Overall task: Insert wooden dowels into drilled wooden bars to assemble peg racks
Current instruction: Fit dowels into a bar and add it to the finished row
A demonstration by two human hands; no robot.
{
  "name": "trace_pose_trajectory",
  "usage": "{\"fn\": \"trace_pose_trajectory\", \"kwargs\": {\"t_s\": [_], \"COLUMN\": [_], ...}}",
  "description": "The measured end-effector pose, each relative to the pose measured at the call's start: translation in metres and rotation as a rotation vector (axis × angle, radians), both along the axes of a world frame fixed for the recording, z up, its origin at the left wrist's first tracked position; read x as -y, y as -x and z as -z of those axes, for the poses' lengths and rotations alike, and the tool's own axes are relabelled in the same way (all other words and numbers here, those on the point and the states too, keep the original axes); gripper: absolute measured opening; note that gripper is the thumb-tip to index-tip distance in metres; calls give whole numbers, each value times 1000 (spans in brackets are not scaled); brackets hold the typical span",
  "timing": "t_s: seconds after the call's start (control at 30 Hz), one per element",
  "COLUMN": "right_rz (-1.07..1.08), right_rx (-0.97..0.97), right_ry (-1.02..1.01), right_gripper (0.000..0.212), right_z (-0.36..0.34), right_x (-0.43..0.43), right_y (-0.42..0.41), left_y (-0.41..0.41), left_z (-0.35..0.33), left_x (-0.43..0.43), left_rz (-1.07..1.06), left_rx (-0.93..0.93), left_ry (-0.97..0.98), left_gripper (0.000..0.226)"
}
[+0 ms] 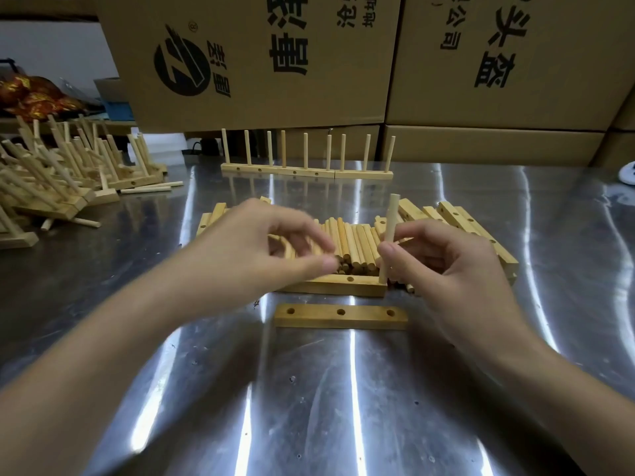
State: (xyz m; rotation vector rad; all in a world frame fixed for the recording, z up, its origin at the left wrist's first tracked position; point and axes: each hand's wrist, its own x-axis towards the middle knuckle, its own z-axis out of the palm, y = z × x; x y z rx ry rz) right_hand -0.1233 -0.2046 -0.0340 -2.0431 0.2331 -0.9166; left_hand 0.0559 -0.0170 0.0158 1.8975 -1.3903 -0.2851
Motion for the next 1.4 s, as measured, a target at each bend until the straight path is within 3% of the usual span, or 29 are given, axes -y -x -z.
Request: {"fn": "trace_pose_trajectory", "kwargs": {"t_s": [0.1, 0.2, 0.43, 0.57, 1.4], "right_rz": [-41, -49, -186, -206, -222], "right_rx": [2, -18, -78, -139, -183], "right_ry": [-116, -65, -29, 67, 187], "right_gripper": [8, 3, 11, 5, 10], "right_z": [-2, -3, 2, 8, 10], "right_x": [4, 3, -10, -13, -15], "right_y": [2, 2, -1, -4, -4], "left_y": [-14, -15, 4, 15, 6], "left_z": [-10, -3, 20, 29, 35], "left_x": [-16, -14, 7, 16, 17], "left_rz": [-18, -38, 47, 81, 112], "left_rx": [162, 250, 139, 119, 55], "left_ry": [-368, -504, -322, -259, -249], "left_gripper": [27, 22, 17, 16, 15]}}
